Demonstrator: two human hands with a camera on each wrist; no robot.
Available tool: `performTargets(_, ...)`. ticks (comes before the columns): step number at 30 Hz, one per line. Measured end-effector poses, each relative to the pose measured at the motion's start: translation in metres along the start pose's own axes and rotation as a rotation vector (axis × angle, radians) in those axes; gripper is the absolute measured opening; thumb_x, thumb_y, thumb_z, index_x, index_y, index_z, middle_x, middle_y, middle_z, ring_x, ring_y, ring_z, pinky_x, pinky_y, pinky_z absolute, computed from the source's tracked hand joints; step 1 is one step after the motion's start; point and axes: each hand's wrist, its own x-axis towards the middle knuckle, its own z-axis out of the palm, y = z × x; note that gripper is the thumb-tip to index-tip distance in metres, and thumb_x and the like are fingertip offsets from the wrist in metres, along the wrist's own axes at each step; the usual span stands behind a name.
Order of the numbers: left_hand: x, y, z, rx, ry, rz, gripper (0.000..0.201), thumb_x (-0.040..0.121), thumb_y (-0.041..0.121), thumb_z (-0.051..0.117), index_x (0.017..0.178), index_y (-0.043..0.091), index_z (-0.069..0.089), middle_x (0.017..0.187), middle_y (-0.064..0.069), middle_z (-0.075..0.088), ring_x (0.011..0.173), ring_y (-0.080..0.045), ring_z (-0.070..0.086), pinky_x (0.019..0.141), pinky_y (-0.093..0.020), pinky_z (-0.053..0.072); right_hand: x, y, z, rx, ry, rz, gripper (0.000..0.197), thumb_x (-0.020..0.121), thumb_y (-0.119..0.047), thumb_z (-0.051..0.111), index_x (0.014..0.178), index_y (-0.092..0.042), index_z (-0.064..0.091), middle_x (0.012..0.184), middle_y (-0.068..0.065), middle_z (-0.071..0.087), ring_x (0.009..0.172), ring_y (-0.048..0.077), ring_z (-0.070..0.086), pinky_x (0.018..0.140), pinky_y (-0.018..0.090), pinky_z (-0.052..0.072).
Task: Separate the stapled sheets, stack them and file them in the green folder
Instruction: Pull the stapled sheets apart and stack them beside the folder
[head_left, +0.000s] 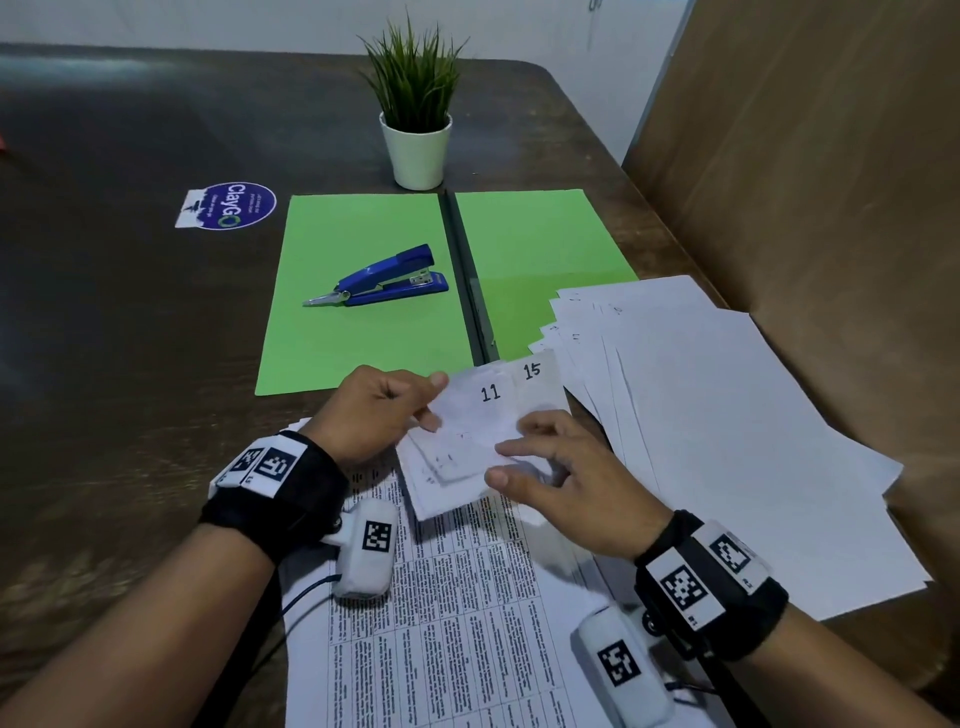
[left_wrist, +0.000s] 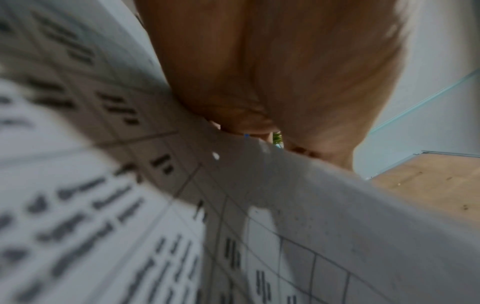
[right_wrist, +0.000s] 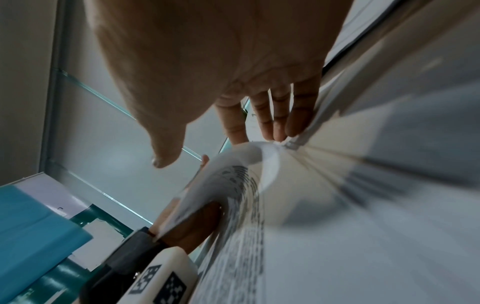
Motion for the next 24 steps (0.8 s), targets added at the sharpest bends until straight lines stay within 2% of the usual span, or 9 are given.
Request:
performTargets(2,0.001,-0.002,0.000,0.020,0.008,0.015,0.017,0.084,0.021,0.077,0.084,0.004,0.076,0.086,-0.001,0.076,0.086,-0.009,0.071,0.086,-0.029,0.055,0.001,-0.001,0.000,0.020,0.013,0.003,0.087,0.068,-0.089,0.047,0.134,-0.033,0.057,0.125,-0.025,0.043,0.104,-0.009,0.049,0.092,0.025,0.046)
performTargets(3,0.001,-0.002,0.000,0.037,0.005,0.019,0.011,0.082,0.014,0.080,0.092,0.011,0.077,0.092,0.001,0.077,0.087,-0.009,0.071,0.085,-0.024,0.056,0.002,-0.002,-0.001,0.037,0.024,0.008,0.086,0.070,-0.085,0.048,0.138,-0.033,0.052,0.124,-0.025,0.044,0.108,-0.007,0.050,0.092,0.024,0.046)
performTargets(6,0.001,-0.002,-0.001,0.052,-0.004,-0.005,0.032,0.079,0.009,0.082,0.108,0.020,0.075,0.106,0.008,0.076,0.094,-0.005,0.072,0.085,-0.017,0.056,0.003,-0.001,0.000,0.070,0.043,0.000,0.079,0.075,-0.077,0.053,0.143,-0.037,0.047,0.121,-0.025,0.049,0.107,-0.005,0.049,0.088,0.018,0.042)
performTargets(10,0.000,-0.002,-0.001,0.077,0.019,0.018,0.023,0.078,0.009,0.084,0.096,0.021,0.077,0.099,0.006,0.077,0.091,-0.006,0.072,0.086,-0.022,0.055,0.004,0.000,0.001,0.098,0.062,0.027,0.085,0.072,-0.070,0.058,0.145,-0.028,0.047,0.120,-0.029,0.046,0.106,-0.009,0.050,0.088,0.017,0.044)
performTargets(12,0.001,-0.003,-0.002,0.097,0.054,0.033,0.015,0.076,0.009,0.085,0.085,0.017,0.077,0.091,-0.001,0.077,0.084,-0.012,0.071,0.084,-0.032,0.056,0.004,0.001,0.002,0.126,0.070,0.033,0.082,0.073,-0.064,0.063,0.144,-0.026,0.047,0.121,-0.029,0.045,0.106,-0.009,0.050,0.088,0.016,0.044)
performTargets(14,0.003,-0.005,-0.003,0.081,0.079,0.031,0.011,0.074,0.012,0.087,0.077,0.013,0.076,0.090,-0.008,0.076,0.089,-0.023,0.072,0.090,-0.043,0.056,0.004,0.003,0.003,0.143,0.070,0.039,0.074,0.078,-0.056,0.069,0.143,-0.028,0.048,0.121,-0.027,0.046,0.106,-0.007,0.050,0.084,0.015,0.044)
performTargets(16,0.005,-0.008,-0.005,0.063,0.084,0.028,0.010,0.074,0.015,0.087,0.072,0.014,0.078,0.095,-0.007,0.076,0.097,-0.026,0.071,0.096,-0.048,0.054,0.004,0.005,0.003,0.148,0.072,0.046,0.069,0.080,-0.051,0.073,0.142,-0.031,0.049,0.120,-0.027,0.047,0.107,-0.006,0.051,0.078,0.013,0.044)
performTargets(21,0.005,-0.010,-0.005,0.119,0.043,0.074,0.010,0.085,0.016,0.078,0.076,0.010,0.078,0.097,-0.001,0.073,0.101,-0.014,0.068,0.098,-0.036,0.049,0.004,0.008,0.002,0.166,0.082,0.021,0.064,0.082,-0.048,0.073,0.140,-0.037,0.049,0.122,-0.026,0.049,0.107,-0.006,0.052,0.082,0.018,0.048)
performTargets(24,0.006,-0.011,-0.006,0.188,0.012,0.070,0.016,0.091,0.019,0.072,0.077,0.013,0.079,0.102,0.004,0.071,0.105,-0.011,0.066,0.102,-0.037,0.047,0.004,0.008,0.002,0.185,0.084,0.008,0.059,0.084,-0.045,0.074,0.137,-0.041,0.051,0.123,-0.025,0.051,0.107,-0.003,0.054,0.085,0.023,0.051)
